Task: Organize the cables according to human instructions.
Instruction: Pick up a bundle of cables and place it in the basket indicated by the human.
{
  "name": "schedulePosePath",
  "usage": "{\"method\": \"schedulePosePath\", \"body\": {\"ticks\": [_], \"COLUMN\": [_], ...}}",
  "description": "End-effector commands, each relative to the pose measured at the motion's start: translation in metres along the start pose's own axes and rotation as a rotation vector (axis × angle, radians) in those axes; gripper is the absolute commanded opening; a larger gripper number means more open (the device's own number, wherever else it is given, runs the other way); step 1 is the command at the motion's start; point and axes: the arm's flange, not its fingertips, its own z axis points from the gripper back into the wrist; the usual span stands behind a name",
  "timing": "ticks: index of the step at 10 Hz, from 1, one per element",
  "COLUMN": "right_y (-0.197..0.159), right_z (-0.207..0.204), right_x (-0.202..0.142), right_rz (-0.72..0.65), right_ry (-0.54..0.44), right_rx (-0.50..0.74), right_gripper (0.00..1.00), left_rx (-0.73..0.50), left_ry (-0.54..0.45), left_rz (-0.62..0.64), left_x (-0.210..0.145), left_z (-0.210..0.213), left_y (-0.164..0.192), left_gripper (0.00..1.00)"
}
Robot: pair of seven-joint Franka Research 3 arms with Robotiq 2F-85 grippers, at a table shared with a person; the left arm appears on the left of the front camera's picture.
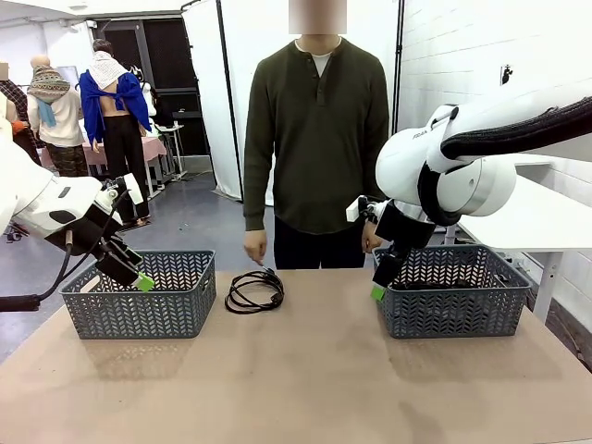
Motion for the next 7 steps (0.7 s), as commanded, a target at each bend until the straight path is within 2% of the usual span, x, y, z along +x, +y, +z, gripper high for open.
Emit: {"method": "schedulePosePath", "body": {"ticks": [1,7], "right_y": [-0.0002,-0.0002], "right_z": [-0.0003,-0.0003], "right_x": [0.0009,0.0009], "right_rz": [0.001,0.001], "right_ry": [0.003,0.003], "right_rx": [-0.005,-0.005], "right_gripper": [1.0,1.0], "left_rx": [-0.02,-0.02], "left_ry": [-0.015,-0.015], "left_rz": [-0.01,-0.01], "left_x": [-0.003,-0.003], "left_z": [-0.0004,-0.0004], "left_y": [0.0038,0.0038], "left_gripper": [1.0,1.0]}}
